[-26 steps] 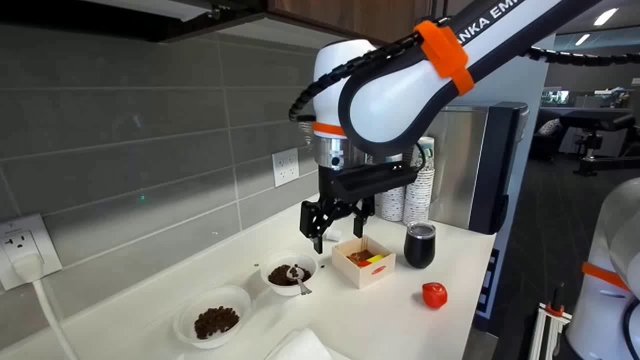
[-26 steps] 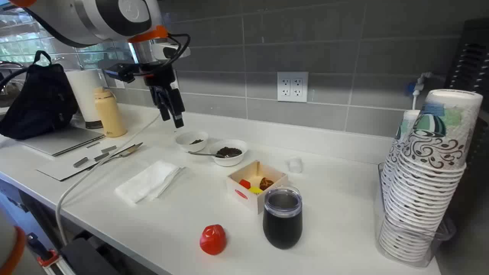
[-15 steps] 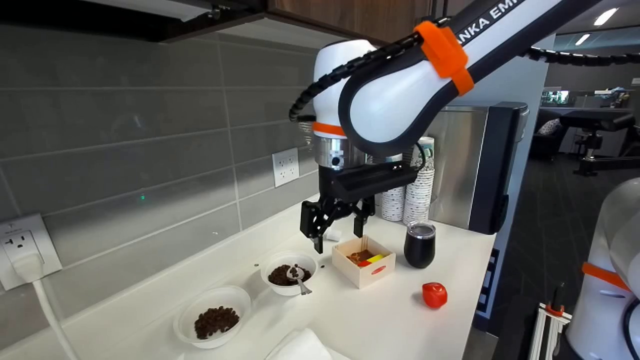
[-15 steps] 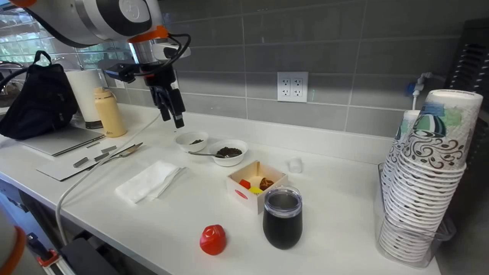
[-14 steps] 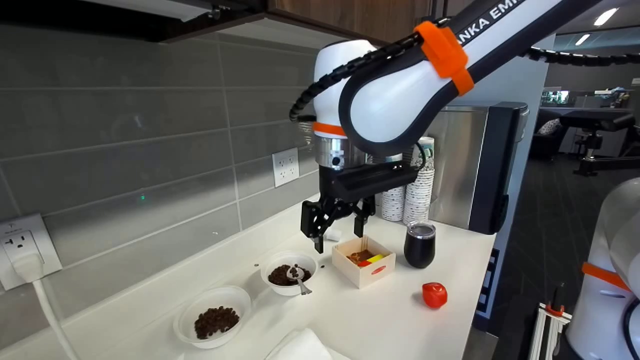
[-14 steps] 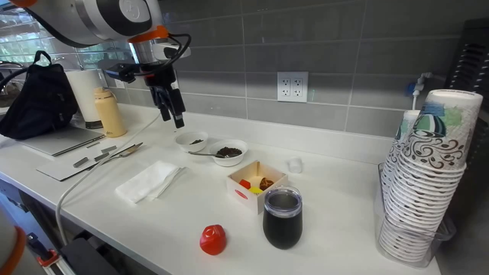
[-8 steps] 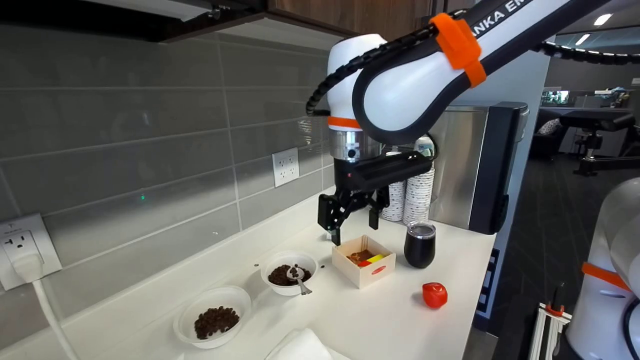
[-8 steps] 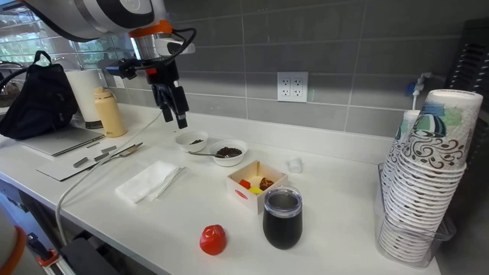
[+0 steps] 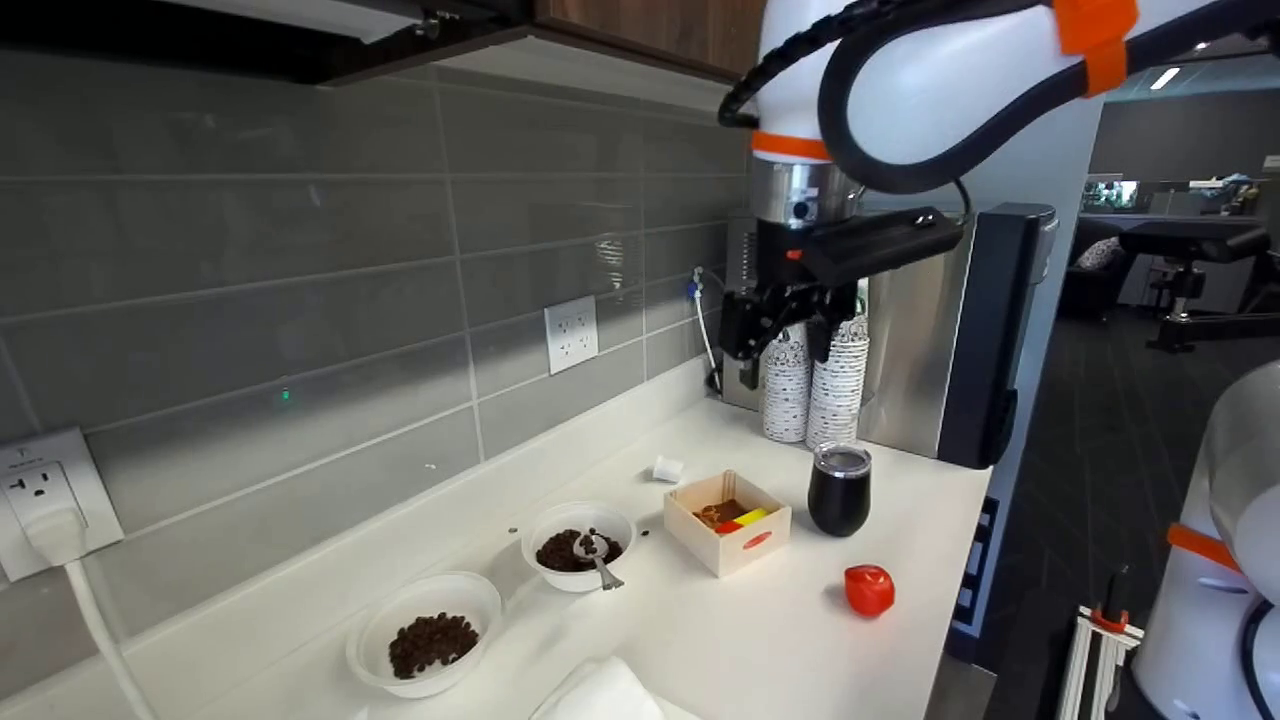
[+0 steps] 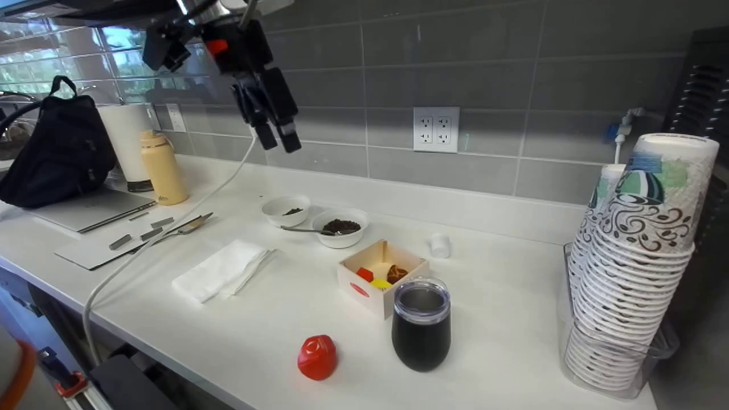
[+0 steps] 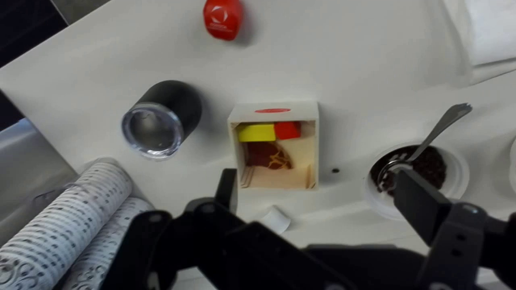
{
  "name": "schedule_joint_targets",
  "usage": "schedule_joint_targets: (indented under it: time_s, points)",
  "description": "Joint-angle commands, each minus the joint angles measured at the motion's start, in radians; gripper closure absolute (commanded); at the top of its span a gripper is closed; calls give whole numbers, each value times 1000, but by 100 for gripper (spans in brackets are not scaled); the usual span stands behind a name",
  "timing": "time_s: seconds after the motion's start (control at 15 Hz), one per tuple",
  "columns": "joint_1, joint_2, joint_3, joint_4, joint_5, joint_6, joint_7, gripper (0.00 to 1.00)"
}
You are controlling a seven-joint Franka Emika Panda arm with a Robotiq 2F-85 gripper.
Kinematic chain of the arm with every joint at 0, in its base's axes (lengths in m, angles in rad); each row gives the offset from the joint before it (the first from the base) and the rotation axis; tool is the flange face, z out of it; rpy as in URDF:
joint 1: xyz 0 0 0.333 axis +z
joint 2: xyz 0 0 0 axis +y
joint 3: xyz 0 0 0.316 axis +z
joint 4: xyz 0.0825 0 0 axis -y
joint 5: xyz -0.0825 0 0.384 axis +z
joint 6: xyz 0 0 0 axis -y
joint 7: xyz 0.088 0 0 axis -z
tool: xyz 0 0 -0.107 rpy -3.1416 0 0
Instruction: Open and close the cabinet
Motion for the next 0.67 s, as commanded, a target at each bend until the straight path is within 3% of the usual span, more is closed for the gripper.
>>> schedule_joint_targets:
  time_s: [0.0, 0.27, 0.6]
  points:
    - [-83, -156, -16, 1, -103, -60, -33, 0]
    - [-164, -251, -26, 59, -219, -78, -61, 0]
    - [-245, -294, -66, 154, -314, -6, -58, 0]
